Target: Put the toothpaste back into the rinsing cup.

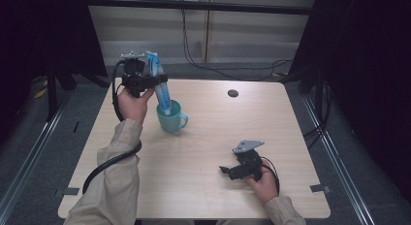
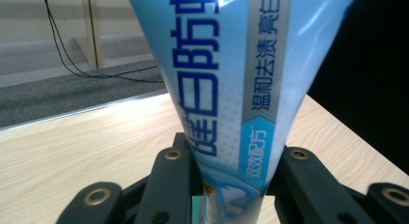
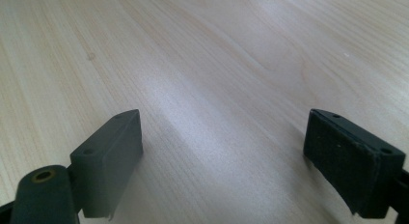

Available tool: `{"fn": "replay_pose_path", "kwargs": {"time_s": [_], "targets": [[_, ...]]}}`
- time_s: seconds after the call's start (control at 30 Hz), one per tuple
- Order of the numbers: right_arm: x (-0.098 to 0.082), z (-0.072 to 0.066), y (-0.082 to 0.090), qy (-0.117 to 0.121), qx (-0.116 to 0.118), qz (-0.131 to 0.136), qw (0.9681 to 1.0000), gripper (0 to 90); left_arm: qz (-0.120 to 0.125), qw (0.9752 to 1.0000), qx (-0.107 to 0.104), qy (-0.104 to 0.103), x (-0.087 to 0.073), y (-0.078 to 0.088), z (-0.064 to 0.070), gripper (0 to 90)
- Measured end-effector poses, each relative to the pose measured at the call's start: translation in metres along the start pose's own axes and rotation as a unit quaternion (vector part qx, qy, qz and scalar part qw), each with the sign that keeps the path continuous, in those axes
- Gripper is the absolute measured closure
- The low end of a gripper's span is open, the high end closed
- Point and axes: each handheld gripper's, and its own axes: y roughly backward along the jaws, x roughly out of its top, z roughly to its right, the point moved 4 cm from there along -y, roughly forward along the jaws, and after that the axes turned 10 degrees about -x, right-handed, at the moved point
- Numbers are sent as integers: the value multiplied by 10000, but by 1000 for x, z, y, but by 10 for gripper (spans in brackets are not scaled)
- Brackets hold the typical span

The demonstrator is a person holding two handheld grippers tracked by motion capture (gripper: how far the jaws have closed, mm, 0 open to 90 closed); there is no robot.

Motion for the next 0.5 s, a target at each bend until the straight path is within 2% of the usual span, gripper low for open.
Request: {"fn": "replay_pose_path", "kwargs": {"time_s": [0.5], "targets": [[0, 0, 0, -3, -5, -2, 10000, 131, -50, 10000, 74, -11, -3, -8, -10, 742]]}}
